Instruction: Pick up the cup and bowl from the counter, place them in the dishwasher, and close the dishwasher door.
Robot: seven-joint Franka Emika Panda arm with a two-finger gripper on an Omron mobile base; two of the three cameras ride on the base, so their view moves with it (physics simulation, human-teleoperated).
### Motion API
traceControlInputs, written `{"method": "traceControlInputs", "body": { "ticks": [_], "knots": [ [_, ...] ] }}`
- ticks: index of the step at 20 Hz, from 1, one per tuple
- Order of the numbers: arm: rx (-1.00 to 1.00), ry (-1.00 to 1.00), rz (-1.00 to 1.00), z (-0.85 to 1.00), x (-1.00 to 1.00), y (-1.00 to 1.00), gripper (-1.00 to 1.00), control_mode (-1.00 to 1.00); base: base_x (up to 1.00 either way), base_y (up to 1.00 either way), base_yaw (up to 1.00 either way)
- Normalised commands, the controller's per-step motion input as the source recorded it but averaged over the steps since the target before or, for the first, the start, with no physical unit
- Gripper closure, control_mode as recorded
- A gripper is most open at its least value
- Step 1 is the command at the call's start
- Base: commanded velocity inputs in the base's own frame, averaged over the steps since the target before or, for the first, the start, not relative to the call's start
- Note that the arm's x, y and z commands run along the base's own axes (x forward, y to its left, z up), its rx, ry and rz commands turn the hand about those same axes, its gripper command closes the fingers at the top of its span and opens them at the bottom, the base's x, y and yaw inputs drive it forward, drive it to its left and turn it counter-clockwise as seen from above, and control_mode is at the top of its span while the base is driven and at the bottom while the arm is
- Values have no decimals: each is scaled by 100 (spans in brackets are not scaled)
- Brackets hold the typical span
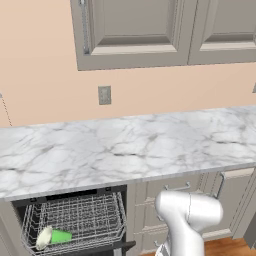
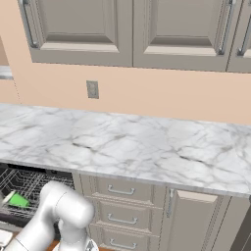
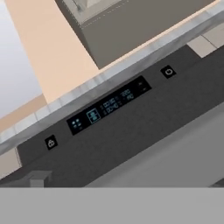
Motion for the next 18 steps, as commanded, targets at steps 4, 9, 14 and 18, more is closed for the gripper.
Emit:
{"method": "traceControlInputs", "body": {
  "ticks": [4, 9, 14, 18],
  "knots": [
    [-48, -18, -20, -42, 100, -65, -100, -100, 0, 0, 0],
    [-47, -17, -21, -44, 100, -66, -100, -100, 0, 0, 0],
    [-48, -18, -21, -43, 100, -65, -100, -100, 0, 0, 0],
    [-49, -19, -22, -40, 100, -63, -100, -100, 0, 0, 0]
  ]
}}
